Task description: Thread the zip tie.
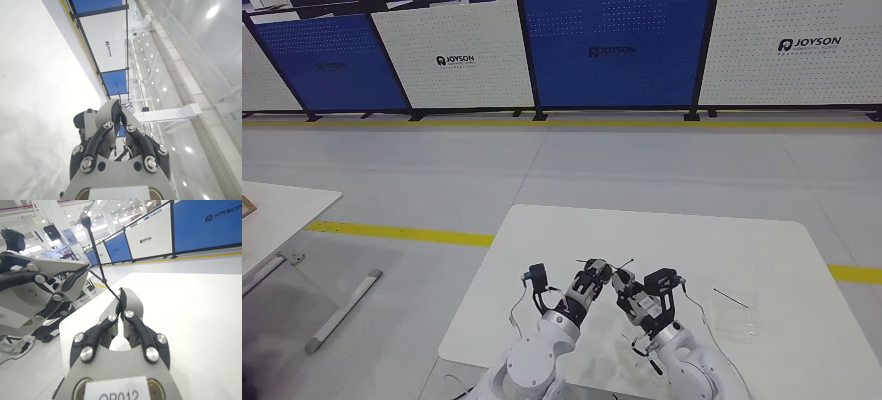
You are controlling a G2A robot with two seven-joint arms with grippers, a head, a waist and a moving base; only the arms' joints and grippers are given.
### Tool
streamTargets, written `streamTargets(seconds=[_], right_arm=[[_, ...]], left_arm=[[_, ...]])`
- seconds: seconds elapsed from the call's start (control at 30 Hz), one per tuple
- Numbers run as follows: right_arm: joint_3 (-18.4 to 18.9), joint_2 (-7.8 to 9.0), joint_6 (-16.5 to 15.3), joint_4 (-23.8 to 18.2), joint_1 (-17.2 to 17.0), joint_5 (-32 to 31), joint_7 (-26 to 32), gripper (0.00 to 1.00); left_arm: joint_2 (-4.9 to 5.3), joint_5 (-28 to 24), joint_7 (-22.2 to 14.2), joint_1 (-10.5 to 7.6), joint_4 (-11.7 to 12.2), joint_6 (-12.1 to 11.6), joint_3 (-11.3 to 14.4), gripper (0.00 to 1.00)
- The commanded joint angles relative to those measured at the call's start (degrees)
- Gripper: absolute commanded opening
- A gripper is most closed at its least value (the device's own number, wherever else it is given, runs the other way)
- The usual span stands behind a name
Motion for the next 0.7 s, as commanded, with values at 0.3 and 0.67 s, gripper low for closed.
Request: streamTargets(seconds=[0.3,0.67], right_arm=[[-0.4,0.02,-0.6,1.2,0.5,0.6,0.3,0.0],[-1.2,-0.14,-1.2,2.8,1.5,1.5,0.3,0.0]], left_arm=[[0.16,-1.3,-0.4,1.5,-2.4,-2.1,-0.8,0.0],[0.38,-0.9,-0.8,2.86,-4.2,-3.1,-1.1,0.0]])
